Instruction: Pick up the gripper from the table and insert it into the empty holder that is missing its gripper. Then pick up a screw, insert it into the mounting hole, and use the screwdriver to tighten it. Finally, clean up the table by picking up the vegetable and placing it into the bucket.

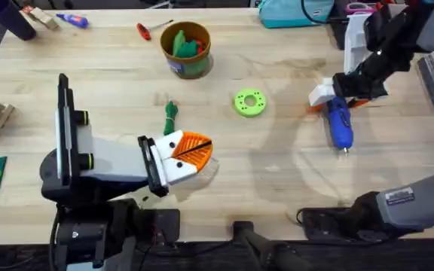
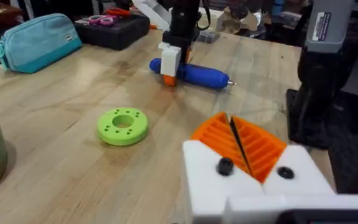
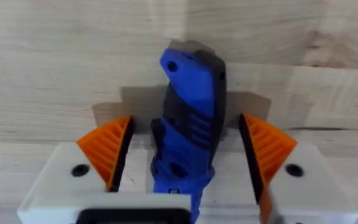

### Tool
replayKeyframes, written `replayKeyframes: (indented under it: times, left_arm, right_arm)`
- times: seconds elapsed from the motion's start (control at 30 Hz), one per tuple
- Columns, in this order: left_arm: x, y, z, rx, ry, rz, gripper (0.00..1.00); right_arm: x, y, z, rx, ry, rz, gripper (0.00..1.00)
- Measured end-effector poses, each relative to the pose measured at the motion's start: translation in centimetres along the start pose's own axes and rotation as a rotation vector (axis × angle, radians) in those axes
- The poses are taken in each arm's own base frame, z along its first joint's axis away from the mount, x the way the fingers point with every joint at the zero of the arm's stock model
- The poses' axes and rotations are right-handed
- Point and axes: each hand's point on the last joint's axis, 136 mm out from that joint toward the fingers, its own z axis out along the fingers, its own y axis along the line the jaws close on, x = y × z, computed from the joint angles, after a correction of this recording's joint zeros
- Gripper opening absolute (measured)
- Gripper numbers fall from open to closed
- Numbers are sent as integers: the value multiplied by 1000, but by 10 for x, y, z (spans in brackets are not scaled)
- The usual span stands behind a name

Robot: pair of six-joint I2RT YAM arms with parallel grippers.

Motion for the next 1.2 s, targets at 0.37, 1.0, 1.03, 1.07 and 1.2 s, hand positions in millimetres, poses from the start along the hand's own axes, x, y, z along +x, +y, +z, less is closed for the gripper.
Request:
replayKeyframes:
  times: [0.37,1.0,1.03,1.07,1.2]
  left_arm:
    - [0,0,0,0,0,0,7]
    - [0,0,0,0,0,0,7]
    - [0,0,0,0,0,0,7]
    - [0,0,0,0,0,0,7]
    - [0,0,0,0,0,0,7]
  right_arm:
    - [-1,0,1,4,-25,-3,946]
    - [-6,-1,1,7,-47,-9,946]
    - [-6,-1,1,7,-47,-9,946]
    - [-5,-1,1,6,-46,-9,946]
    - [-5,-1,1,6,-44,-9,946]
